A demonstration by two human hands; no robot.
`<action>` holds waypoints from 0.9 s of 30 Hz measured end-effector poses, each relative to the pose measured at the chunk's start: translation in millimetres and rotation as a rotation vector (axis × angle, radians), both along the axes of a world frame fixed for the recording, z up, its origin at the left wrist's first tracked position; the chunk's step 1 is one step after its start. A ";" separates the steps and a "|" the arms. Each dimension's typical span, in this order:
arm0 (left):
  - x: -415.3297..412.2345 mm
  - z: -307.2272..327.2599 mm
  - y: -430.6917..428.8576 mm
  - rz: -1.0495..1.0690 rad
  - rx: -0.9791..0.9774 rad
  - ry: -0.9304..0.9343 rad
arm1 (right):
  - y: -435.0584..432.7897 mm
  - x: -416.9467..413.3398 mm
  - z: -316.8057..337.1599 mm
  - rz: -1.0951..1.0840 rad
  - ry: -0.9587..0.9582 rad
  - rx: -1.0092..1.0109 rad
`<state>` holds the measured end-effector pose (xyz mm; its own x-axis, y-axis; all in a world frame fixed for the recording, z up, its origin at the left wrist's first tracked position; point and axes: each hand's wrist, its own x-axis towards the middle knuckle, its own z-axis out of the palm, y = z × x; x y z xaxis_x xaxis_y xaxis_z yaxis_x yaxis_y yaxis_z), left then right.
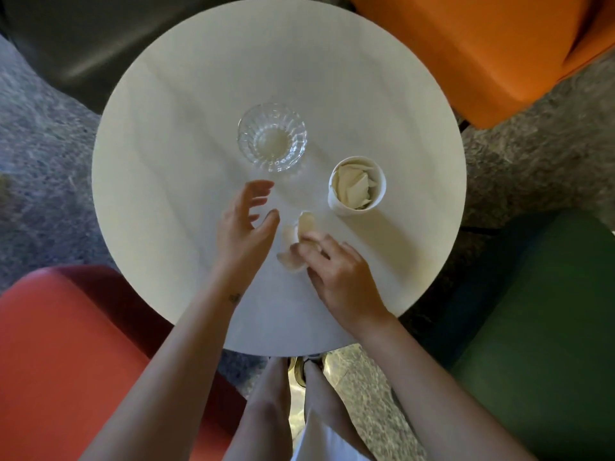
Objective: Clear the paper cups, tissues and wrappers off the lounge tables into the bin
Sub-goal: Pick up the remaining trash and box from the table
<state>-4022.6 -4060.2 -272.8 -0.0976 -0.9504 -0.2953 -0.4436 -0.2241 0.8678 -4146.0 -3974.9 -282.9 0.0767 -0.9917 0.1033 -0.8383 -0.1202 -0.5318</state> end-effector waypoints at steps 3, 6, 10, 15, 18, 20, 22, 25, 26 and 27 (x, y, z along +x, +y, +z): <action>-5.5 8.8 -4.5 0.036 -0.051 0.028 | -6.0 -17.8 23.0 -0.099 -0.024 -0.271; -15.8 14.5 -8.2 0.027 -0.082 0.044 | -19.3 -41.5 34.0 -0.240 0.005 -0.399; -29.3 14.4 -8.1 0.005 -0.075 0.071 | -31.3 -55.3 24.0 -0.275 0.097 -0.215; -35.8 9.1 -3.9 -0.028 -0.068 0.069 | -27.4 -53.6 9.1 -0.288 0.303 -0.123; -35.5 6.5 -1.4 -0.022 -0.067 0.061 | -24.4 -50.7 7.4 -0.336 0.350 -0.141; -34.8 6.2 -0.2 -0.020 -0.066 0.054 | -24.0 -50.4 7.7 -0.334 0.365 -0.143; -33.1 8.3 0.0 -0.016 -0.068 0.056 | -25.7 -50.4 10.7 -0.337 0.348 -0.159; -27.6 18.5 -1.2 -0.014 -0.096 0.062 | -30.8 -47.1 21.9 -0.332 0.244 -0.219; -24.8 25.0 -2.2 -0.012 -0.120 0.063 | -33.4 -44.7 28.2 -0.319 0.197 -0.241; -21.0 33.3 -3.8 -0.007 -0.154 0.065 | -37.0 -41.7 36.1 -0.302 0.153 -0.262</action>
<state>-4043.6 -4064.0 -239.5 -0.1181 -0.9832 -0.1394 -0.3865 -0.0838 0.9185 -4187.8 -4011.9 -246.7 -0.1790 -0.9137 0.3648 -0.9236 0.0283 -0.3823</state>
